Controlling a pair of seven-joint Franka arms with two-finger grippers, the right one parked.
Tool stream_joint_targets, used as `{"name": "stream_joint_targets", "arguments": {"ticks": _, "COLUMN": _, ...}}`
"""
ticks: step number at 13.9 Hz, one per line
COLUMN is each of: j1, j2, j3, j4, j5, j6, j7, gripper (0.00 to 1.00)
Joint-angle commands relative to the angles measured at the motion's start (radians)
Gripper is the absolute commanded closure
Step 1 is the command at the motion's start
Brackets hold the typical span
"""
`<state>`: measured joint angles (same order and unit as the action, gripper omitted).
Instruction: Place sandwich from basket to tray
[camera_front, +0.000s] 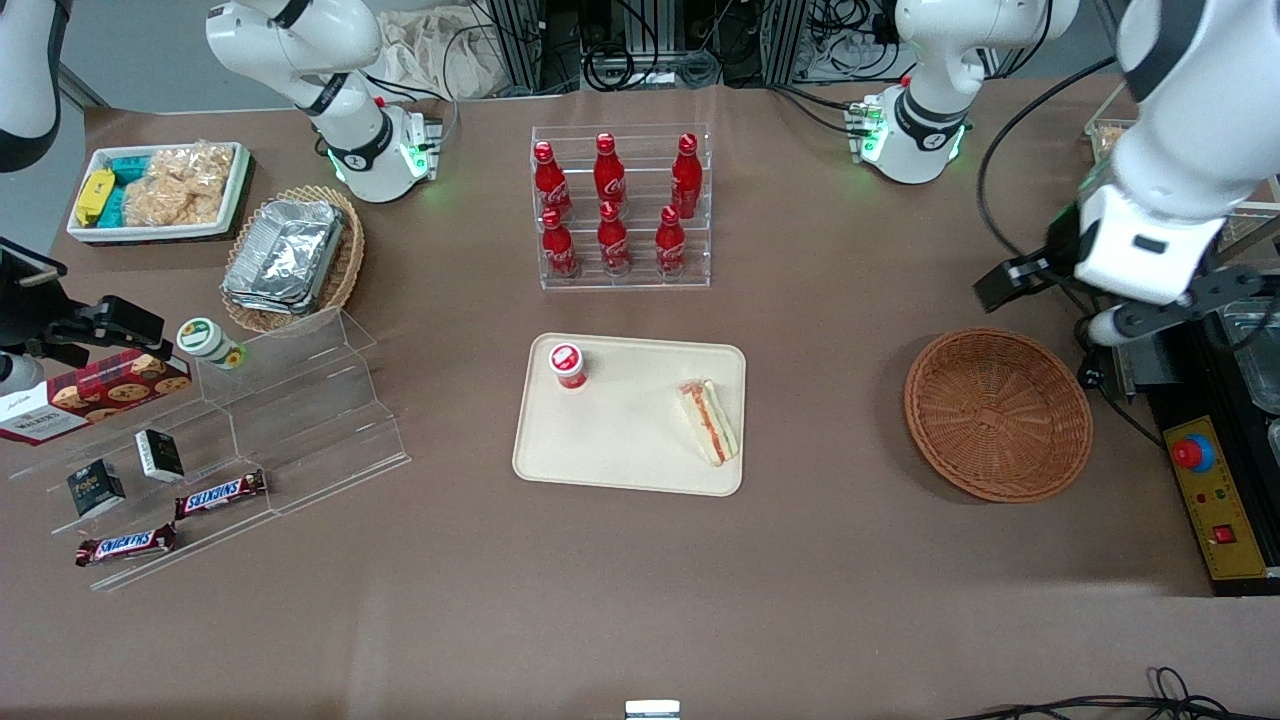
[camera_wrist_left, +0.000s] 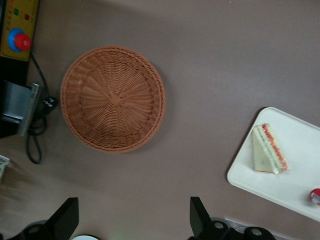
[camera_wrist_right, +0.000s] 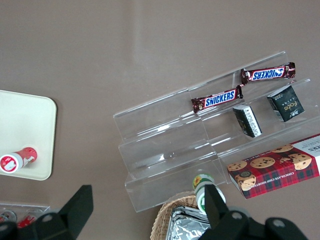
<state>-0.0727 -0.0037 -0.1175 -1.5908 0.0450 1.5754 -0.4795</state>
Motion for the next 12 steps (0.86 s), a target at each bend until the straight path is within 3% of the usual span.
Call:
{"name": "stream_joint_targets", "arguments": {"ticks": 1, "j1": -0.048, "j2": -0.08, "j3": 0.099, "j4": -0.076, "j5": -0.014, "j6": -0.009, "j7": 0.161, "gripper": 0.0}}
{"name": "stream_joint_targets", "arguments": {"ticks": 4, "j1": -0.039, "j2": -0.137, "j3": 0.168, "j4": -0.141, "j5": -0.013, "j6": 0.0, "j7": 0.309, "gripper": 0.0}}
{"name": "stream_joint_targets", "arguments": {"ticks": 7, "j1": 0.039, "j2": -0.157, "j3": 0.164, "j4": -0.155, "j5": -0.011, "j6": -0.002, "j7": 0.416, "gripper": 0.0}}
{"name": "stream_joint_targets", "arguments": {"ticks": 12, "j1": 0.048, "j2": -0.127, "j3": 0.17, "j4": -0.115, "j5": 0.004, "j6": -0.009, "j7": 0.406, "gripper": 0.0}}
